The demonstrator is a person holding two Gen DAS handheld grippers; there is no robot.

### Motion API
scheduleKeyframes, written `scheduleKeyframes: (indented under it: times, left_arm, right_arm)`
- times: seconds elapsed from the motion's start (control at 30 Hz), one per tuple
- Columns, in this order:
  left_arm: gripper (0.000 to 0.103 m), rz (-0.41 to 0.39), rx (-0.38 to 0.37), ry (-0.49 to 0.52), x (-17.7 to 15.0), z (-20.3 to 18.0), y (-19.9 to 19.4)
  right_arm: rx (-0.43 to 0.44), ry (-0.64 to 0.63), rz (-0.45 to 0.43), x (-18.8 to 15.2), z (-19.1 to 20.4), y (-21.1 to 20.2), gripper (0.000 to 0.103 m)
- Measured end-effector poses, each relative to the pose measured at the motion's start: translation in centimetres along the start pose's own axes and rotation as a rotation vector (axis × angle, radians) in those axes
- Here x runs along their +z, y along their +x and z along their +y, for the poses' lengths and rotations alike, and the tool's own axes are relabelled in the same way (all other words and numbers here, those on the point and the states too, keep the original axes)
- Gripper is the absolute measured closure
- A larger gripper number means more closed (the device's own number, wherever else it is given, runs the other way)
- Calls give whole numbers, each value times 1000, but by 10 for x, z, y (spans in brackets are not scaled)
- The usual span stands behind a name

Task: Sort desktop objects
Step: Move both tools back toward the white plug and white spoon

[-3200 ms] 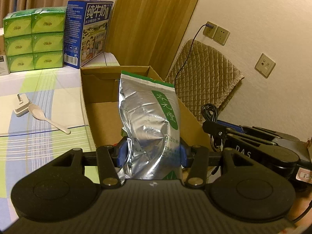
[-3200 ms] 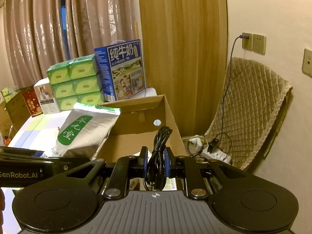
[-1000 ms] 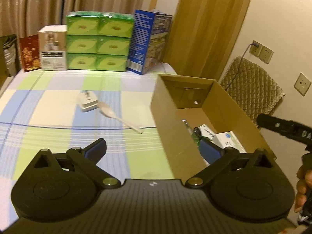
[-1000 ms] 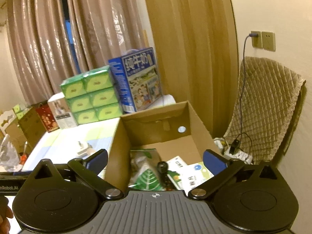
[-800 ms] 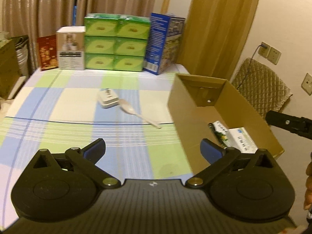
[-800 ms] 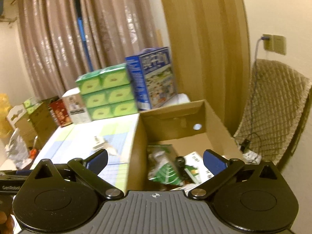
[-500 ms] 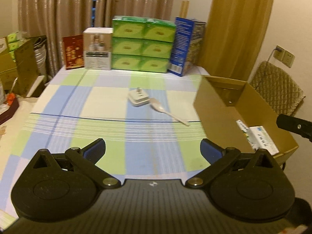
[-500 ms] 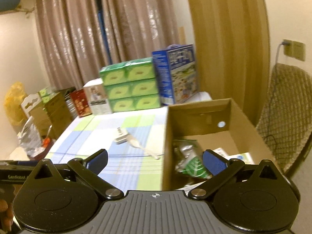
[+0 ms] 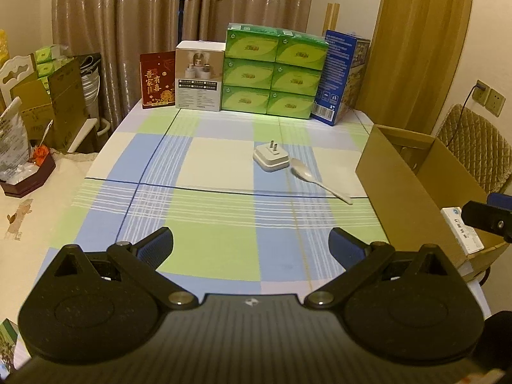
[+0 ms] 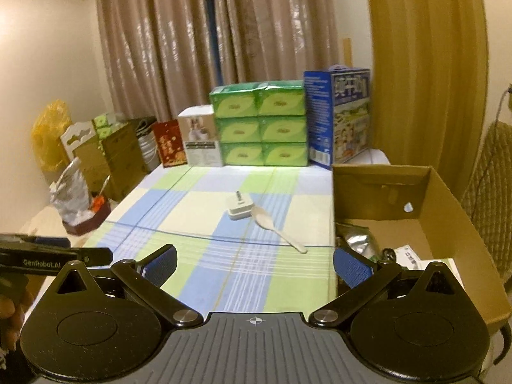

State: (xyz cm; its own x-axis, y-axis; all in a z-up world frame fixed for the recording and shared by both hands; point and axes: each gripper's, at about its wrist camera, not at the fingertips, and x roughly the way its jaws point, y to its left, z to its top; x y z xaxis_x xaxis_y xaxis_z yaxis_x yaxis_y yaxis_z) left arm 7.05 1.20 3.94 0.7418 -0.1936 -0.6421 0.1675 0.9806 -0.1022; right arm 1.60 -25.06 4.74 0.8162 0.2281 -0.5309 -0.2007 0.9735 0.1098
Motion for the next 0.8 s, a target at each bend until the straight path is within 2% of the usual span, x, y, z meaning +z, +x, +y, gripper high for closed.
scheduleKeyframes:
  times: [0.37, 0.63, 0.8]
  left_arm:
    - [1, -6, -1, 34, 14, 15, 32]
    - [1, 17, -5, 31, 26, 23, 79]
    - [1, 27, -3, 19, 31, 29, 110]
  right_arm:
    - [21, -104, 52, 7, 14, 52, 2]
    - [19, -120, 97, 6, 8, 102, 2]
    - [-12, -116, 115, 2, 6, 135, 2]
